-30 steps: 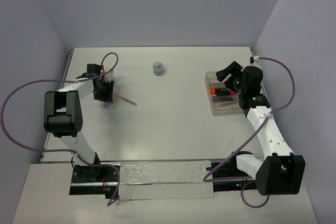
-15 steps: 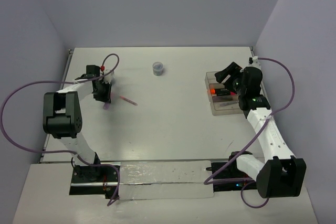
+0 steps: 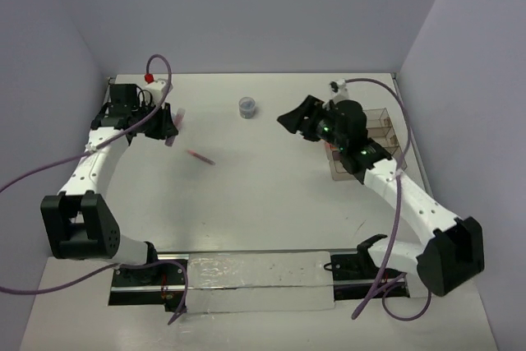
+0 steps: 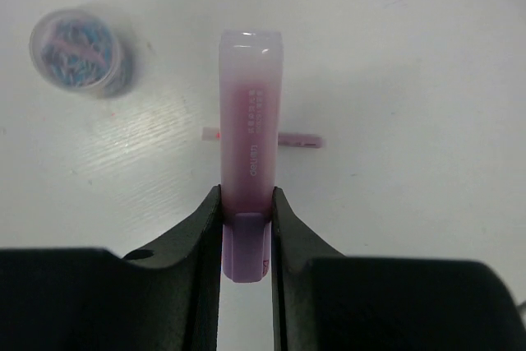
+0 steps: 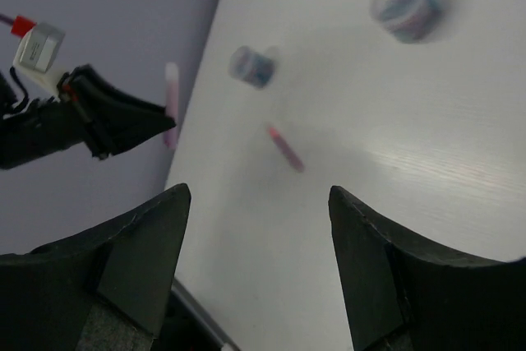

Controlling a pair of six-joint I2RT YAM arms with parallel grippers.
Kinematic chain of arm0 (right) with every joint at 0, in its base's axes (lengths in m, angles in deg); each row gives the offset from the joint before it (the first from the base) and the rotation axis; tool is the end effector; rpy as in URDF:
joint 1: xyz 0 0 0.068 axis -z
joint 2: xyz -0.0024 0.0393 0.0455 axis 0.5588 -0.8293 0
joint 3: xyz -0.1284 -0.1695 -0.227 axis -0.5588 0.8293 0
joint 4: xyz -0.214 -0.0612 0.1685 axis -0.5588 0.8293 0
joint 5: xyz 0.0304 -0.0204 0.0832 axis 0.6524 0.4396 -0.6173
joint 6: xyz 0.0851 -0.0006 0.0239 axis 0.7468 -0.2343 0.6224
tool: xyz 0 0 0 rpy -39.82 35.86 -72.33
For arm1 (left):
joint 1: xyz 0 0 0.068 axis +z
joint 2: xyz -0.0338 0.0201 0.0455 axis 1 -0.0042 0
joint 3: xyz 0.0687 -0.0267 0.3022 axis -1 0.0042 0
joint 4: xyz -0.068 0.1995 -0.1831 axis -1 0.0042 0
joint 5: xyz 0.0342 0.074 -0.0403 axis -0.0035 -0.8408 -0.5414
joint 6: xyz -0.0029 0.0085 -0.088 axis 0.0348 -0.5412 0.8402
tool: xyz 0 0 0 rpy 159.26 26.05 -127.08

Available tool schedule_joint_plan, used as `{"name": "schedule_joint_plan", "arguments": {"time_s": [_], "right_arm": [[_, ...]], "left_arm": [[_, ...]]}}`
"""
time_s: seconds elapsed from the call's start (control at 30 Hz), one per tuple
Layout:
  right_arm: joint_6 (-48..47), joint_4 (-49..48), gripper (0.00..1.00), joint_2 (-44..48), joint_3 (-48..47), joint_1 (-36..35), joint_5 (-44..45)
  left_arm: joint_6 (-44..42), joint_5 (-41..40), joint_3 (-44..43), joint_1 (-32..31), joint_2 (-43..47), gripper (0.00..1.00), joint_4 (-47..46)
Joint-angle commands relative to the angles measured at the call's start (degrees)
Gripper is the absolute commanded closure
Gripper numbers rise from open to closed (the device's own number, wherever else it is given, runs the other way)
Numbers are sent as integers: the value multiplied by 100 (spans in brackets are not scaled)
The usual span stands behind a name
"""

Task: Sort the stationery into containers
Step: Pick up the stationery from the center of the board, then place the stationery in the storage box.

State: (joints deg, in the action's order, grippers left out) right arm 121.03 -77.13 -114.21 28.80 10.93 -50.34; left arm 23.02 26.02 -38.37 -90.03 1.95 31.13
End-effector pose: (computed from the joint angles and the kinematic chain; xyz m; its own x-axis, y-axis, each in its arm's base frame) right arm 0.2804 0.1380 0.3464 -0.5495 0.4697 -0.6910 -0.2842 0.6727 0.6832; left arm 0.3511 -0.0335 0.2954 -0.6872 0.1557 -0.7095 0.3953 0.8997 -0.1854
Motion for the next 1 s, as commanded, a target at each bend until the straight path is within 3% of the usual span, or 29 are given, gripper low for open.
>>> {"name": "schedule_joint_plan", "arguments": {"time_s": [0.0, 0.17, 0.33, 0.83, 0.93, 0.97], "right_arm": [[673, -1359, 25, -992, -862, -930, -498], [893, -1269, 25, -2308, -2205, -1771, -443], [1172, -1206, 26, -3232, -3065, -2157, -314], [1540, -898, 32, -4786, -4737, -2522, -125], [1704, -1134, 42, -4894, -4695, -2522, -154], [1738, -1192, 53, -4918, -4701, -2526, -164]], "left_arm": [[82, 1061, -382, 19, 524, 100, 118], [174, 1338, -342, 19, 897, 100, 21], [220, 1413, -248, 19, 1146, 100, -89], [415, 1697, -109, 19, 1221, 100, -324], [406, 1767, -106, 19, 1274, 100, -330], [402, 1768, -99, 19, 1274, 100, -325]]}}
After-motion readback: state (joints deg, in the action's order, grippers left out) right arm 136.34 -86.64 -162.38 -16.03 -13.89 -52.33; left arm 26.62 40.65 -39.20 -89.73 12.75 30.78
